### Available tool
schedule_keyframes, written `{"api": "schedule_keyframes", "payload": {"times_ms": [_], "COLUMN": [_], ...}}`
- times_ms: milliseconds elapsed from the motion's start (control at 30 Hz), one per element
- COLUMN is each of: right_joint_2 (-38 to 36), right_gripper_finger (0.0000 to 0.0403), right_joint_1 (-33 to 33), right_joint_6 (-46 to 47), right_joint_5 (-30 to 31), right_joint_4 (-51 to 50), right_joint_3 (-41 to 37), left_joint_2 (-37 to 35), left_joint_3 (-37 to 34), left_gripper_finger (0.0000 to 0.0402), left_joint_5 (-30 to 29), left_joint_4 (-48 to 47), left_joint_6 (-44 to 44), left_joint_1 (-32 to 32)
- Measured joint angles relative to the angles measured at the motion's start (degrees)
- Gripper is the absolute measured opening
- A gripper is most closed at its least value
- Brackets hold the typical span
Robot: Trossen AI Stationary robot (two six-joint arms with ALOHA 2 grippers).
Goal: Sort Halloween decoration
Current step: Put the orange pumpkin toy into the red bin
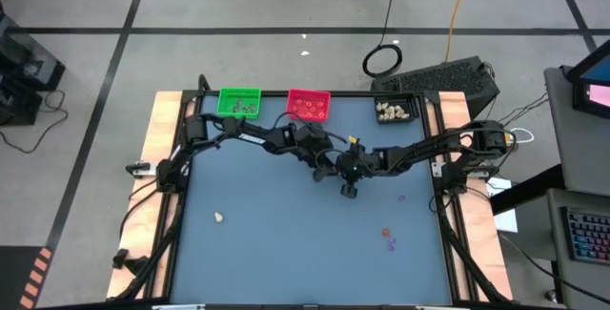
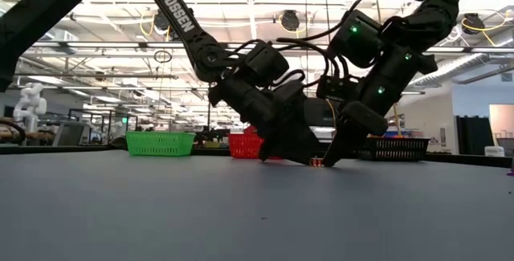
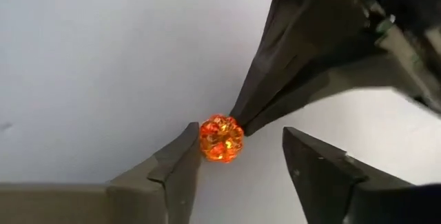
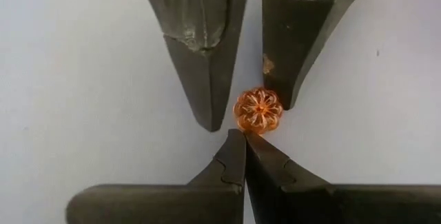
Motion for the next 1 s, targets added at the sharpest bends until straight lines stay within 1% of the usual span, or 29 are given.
{"api": "schedule_keyframes", "payload": {"times_ms": [67, 133, 300, 400, 567, 800, 900, 1000], "right_joint_2": [0.0, 0.0, 0.0, 0.0, 0.1, 0.1, 0.1, 0.1], "right_gripper_finger": [0.0000, 0.0000, 0.0000, 0.0000, 0.0000, 0.0000, 0.0000, 0.0000], "right_joint_1": [0.1, 0.1, 0.1, 0.1, 0.1, 0.2, 0.1, 0.1], "right_joint_6": [0.0, 0.0, 0.0, 0.0, -0.6, -0.7, -0.7, -0.9], "right_joint_5": [0.1, 0.1, 0.1, 0.1, 0.0, 0.0, -0.1, -0.1], "right_joint_4": [0.0, 0.0, 0.0, 0.0, 0.2, 0.4, 0.5, 0.4], "right_joint_3": [0.0, 0.0, 0.0, 0.0, 0.0, 0.0, 0.0, 0.0], "left_joint_2": [0.0, -0.1, -0.3, -0.3, -0.3, -0.2, -0.2, -0.2], "left_joint_3": [0.0, 0.1, 0.1, 0.0, 0.0, 0.0, 0.0, 0.0], "left_gripper_finger": [0.0195, 0.0185, 0.0178, 0.0178, 0.0178, 0.0175, 0.0157, 0.0124], "left_joint_5": [-0.3, -1.3, -8.0, -11.4, -13.7, -14.7, -15.0, -15.3], "left_joint_4": [-0.9, -2.3, -3.5, -3.6, -3.1, -2.2, -2.0, -1.9], "left_joint_6": [4.2, 11.0, 24.9, 29.6, 33.2, 33.3, 33.4, 33.5], "left_joint_1": [0.0, -0.4, -2.2, -3.2, -4.0, -4.0, -3.9, -3.9]}}
